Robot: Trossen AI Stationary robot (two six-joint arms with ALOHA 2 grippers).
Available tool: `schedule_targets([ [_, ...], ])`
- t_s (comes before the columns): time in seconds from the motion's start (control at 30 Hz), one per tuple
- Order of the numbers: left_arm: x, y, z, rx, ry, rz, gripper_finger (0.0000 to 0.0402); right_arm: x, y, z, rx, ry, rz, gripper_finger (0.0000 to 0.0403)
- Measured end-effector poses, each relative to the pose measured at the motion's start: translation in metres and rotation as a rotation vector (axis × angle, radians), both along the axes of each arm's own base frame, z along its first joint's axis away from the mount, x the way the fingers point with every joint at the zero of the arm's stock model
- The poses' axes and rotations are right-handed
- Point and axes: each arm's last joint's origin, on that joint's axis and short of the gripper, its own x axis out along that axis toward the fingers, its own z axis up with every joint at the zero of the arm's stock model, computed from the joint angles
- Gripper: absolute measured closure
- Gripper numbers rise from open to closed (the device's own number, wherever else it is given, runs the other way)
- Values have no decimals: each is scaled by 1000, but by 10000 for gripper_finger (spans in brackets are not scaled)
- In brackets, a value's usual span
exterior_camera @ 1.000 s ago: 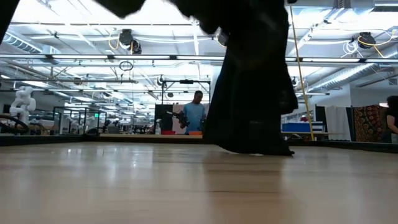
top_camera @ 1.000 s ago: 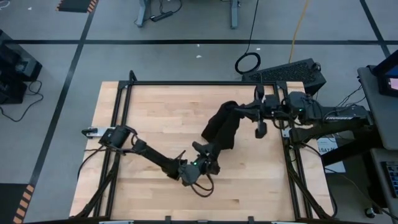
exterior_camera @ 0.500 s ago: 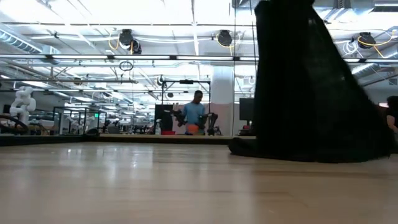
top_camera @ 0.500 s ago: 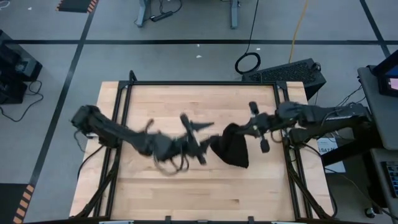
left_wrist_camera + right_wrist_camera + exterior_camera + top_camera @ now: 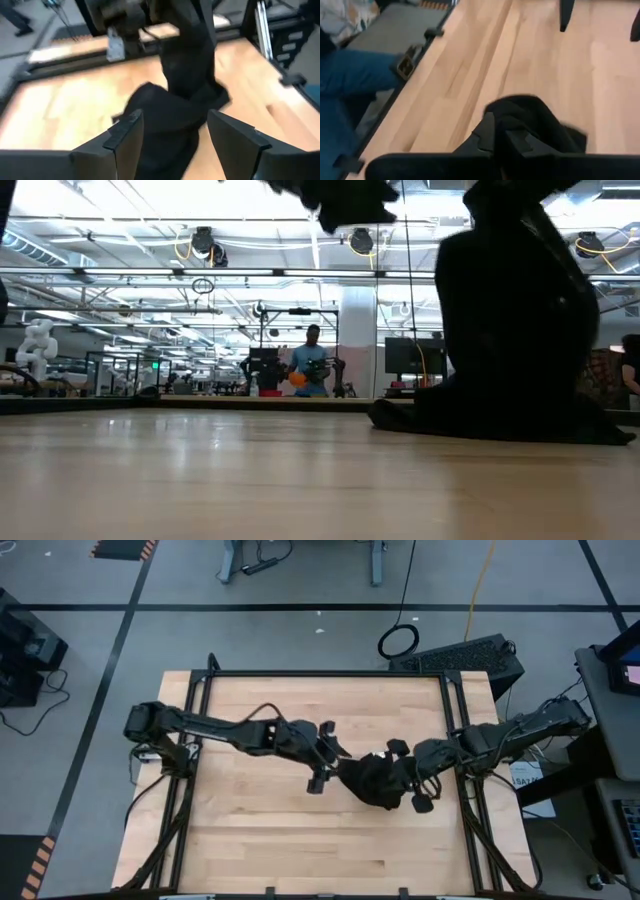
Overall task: Roll towel
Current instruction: Roll the black microfiber towel
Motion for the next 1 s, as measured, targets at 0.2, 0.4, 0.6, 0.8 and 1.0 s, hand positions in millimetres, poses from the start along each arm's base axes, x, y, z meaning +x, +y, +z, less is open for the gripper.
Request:
schedule_targets([
  [0.2,26,-15,-39,-30,-29,-27,175,-2,6,-3,-64,13,-39,403],
  [0.4,44,-15,-86,24,42,17,175,-6,11,-4,-74,25,-46,403],
  [0.6,43,-11,-107,6,154,-105,175,-13,19,-8,16,116,-93,403],
  [0.8,31,-11,-102,-1,226,-138,175,-25,25,-15,66,259,-153,403],
  [1.0,28,6,-88,144,211,37,175,-35,26,-22,70,387,-229,403],
])
